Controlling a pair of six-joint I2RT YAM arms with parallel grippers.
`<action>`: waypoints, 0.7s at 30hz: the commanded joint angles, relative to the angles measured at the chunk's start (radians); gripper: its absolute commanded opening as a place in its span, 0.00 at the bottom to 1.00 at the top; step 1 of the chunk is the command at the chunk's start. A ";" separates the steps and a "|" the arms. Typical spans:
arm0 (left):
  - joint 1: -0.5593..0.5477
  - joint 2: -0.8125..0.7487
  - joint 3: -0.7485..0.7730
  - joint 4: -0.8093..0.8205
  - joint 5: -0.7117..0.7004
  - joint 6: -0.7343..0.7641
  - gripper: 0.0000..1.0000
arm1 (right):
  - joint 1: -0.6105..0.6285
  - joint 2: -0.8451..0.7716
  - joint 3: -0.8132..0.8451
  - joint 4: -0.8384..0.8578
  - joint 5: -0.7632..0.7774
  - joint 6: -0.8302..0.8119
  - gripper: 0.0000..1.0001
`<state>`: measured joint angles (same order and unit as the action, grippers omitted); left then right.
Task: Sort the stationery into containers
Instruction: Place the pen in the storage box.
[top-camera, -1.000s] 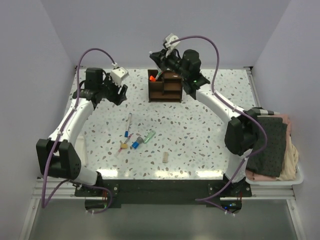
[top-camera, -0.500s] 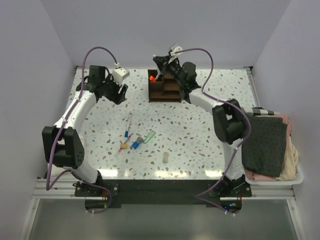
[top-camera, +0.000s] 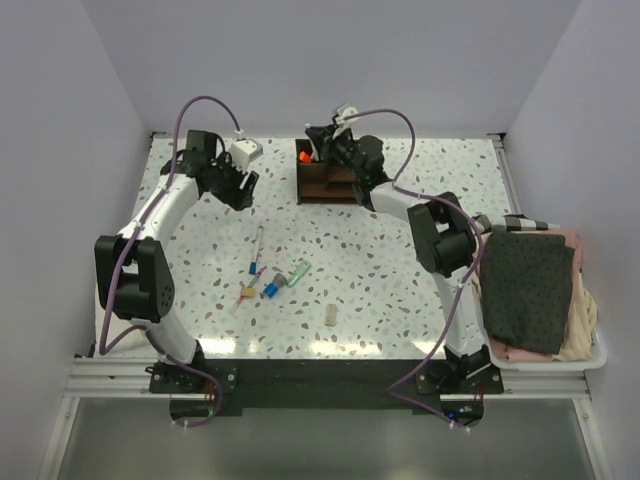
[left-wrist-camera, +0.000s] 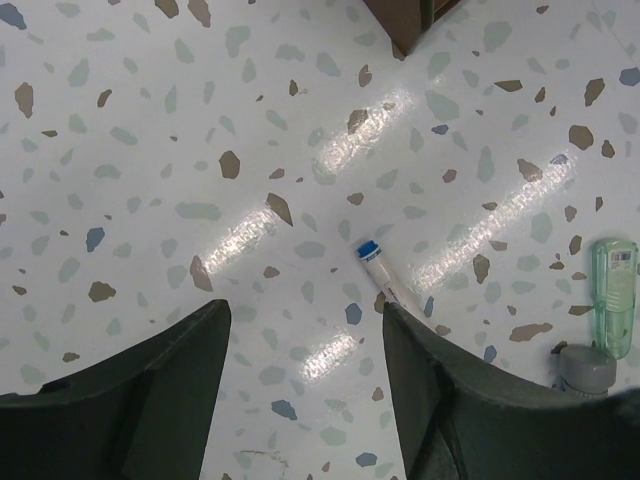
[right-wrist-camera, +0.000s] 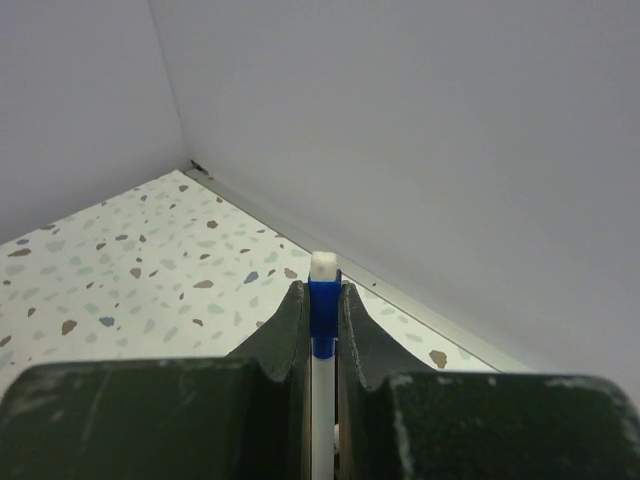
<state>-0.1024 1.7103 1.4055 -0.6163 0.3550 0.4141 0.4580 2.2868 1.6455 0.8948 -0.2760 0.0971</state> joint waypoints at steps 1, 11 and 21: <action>0.003 0.017 0.059 0.013 0.024 0.009 0.67 | 0.001 -0.004 0.025 0.111 0.011 -0.016 0.00; 0.010 -0.004 0.027 0.092 0.027 -0.008 0.69 | 0.001 -0.191 -0.127 0.003 0.030 -0.079 0.40; 0.012 -0.095 -0.107 0.201 0.055 -0.024 0.69 | 0.001 -0.460 -0.135 -0.247 -0.012 -0.178 0.42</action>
<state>-0.0982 1.6890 1.3582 -0.4938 0.3710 0.4030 0.4580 1.9778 1.4971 0.7483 -0.2527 -0.0013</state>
